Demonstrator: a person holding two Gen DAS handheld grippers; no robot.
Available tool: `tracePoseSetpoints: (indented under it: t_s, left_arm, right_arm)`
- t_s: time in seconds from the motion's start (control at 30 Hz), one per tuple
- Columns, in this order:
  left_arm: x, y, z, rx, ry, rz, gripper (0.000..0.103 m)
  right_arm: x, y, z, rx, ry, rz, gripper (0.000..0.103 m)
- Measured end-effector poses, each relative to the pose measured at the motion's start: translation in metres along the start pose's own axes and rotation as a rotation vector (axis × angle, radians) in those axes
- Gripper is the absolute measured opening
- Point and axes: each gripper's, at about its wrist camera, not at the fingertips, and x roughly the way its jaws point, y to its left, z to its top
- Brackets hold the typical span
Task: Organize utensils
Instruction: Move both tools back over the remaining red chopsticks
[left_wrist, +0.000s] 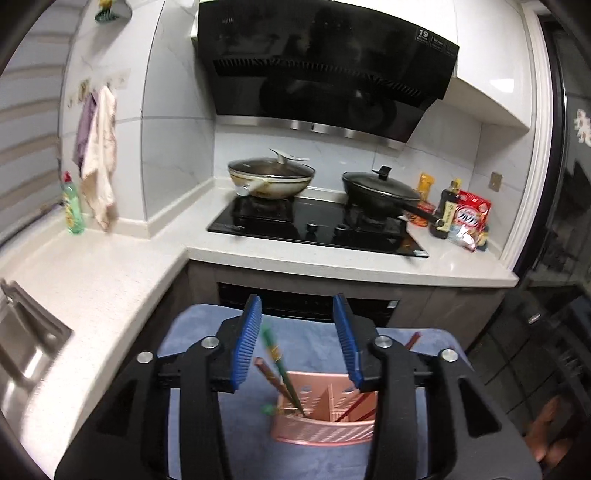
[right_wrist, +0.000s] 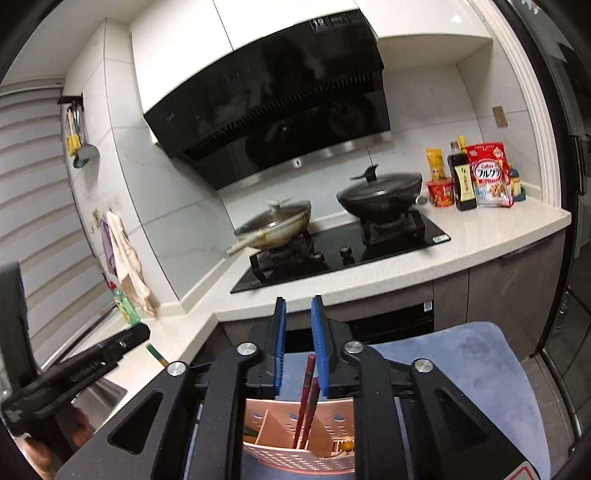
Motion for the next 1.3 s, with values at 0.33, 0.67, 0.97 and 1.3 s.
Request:
tracePoseSetpoints:
  t_s: [0.33, 0.67, 0.97, 1.3]
  left_arm:
    - [-0.060, -0.001, -0.059, 0.087, 0.072, 0.078, 0.063]
    - [-0.099, 0.016, -0.187, 0.085, 0.237, 0.080, 0.063]
    - [-0.110, 0.028, -0.269, 0.040, 0.352, 0.087, 0.063]
    - [-0.121, 0.034, -0.316, 0.040, 0.412, 0.082, 0.063]
  right_arm:
    - [-0.091, 0.021, -0.049, -0.121, 0.089, 0.018, 0.047]
    - [-0.153, 0.016, -0.189, -0.241, 0.291, -0.093, 0.047]
    - [-0.173, 0.013, -0.286, -0.248, 0.457, -0.130, 0.046]
    - [-0.180, 0.016, -0.332, -0.212, 0.539, -0.109, 0.043]
